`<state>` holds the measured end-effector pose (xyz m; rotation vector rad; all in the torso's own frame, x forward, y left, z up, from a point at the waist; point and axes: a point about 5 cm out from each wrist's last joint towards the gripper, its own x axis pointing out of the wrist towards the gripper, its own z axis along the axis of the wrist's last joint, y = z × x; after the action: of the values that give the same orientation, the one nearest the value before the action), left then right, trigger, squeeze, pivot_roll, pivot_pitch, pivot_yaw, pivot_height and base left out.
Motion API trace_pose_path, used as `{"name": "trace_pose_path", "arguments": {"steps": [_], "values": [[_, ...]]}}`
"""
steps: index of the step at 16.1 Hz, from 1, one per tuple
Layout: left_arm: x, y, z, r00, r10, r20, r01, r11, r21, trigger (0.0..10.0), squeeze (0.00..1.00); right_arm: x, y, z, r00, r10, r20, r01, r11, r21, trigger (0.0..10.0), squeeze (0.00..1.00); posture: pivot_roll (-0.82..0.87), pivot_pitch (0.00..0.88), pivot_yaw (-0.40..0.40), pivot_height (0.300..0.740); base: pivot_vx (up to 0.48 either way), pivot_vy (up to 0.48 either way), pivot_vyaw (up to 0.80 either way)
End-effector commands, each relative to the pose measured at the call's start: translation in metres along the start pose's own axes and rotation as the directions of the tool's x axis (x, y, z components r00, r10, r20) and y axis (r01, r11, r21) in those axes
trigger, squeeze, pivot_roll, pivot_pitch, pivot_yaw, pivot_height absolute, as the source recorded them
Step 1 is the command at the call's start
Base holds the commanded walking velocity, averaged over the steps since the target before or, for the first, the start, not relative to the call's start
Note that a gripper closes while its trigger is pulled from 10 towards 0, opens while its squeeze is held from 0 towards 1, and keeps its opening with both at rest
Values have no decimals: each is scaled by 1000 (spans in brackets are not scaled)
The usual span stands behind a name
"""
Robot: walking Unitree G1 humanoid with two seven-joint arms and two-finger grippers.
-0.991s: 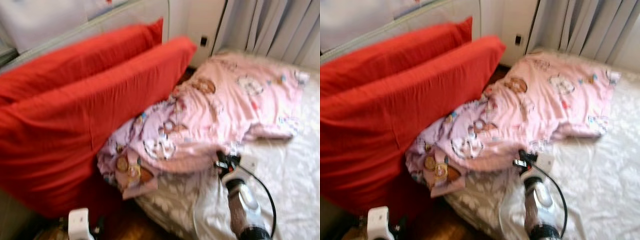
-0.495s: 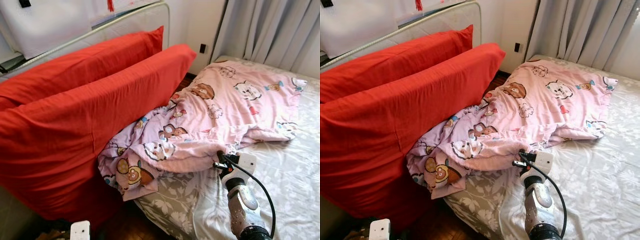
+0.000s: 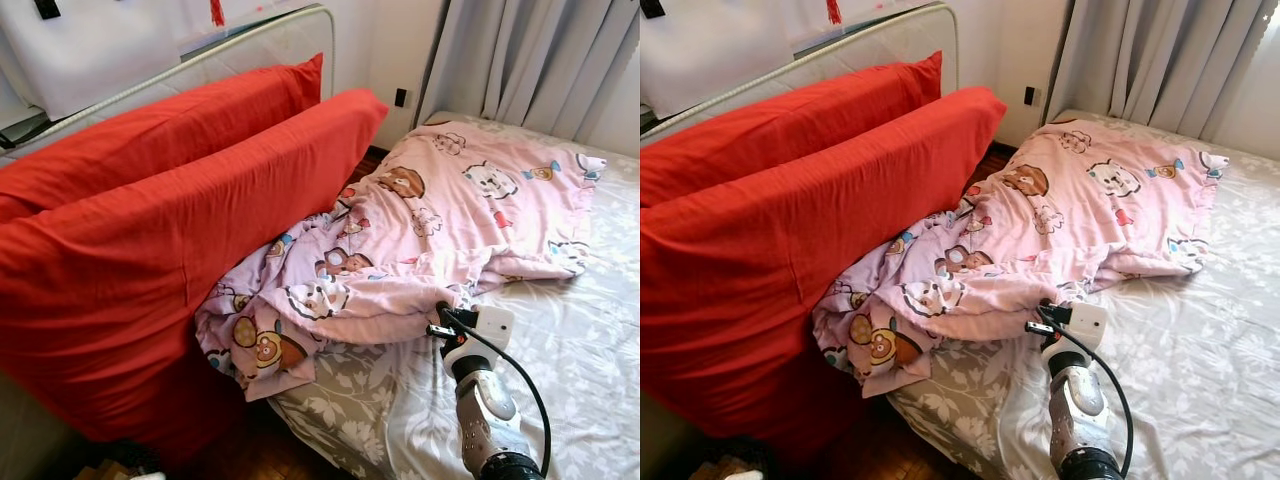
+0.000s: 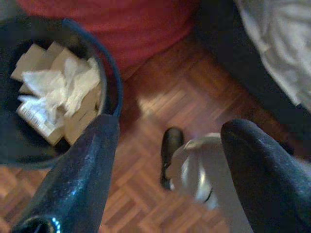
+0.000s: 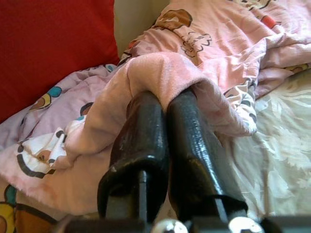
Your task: Clean up the room
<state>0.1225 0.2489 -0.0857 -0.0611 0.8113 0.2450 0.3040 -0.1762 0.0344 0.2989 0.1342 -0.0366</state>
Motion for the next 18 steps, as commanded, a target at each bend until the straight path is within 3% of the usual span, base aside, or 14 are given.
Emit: {"name": "trace_pose_path", "arguments": {"steps": [1, 6, 14, 18], "values": [[-5, 8, -10, 999, 15, -49, -15, 1000, -6, 10000, 0, 0, 1, 2, 1000, 0, 16, 0, 1000, -18, 10000, 0, 26, 98, -13, 740, 0, 0, 0], [-7, 8, -18, 996, 19, -89, -20, 1000, -5, 10000, 0, -1, -3, 3, 999, -30, 29, 31, 999, -25, 10000, 0, 24, 94, -5, 740, 0, 0, 0], [-6, -13, -22, 996, -22, -86, 24, 1000, 20, 10000, 0, 0, -5, 6, 998, -53, 44, 54, 998, -39, 10000, 0, 23, 70, 14, 740, 0, 0, 0], [-4, -10, -17, 997, -26, -71, 29, 999, 37, 10000, 0, -1, -3, 2, 998, -55, 32, 56, 997, -52, 10000, 0, 27, 54, 21, 740, -61, 0, 0]]}}
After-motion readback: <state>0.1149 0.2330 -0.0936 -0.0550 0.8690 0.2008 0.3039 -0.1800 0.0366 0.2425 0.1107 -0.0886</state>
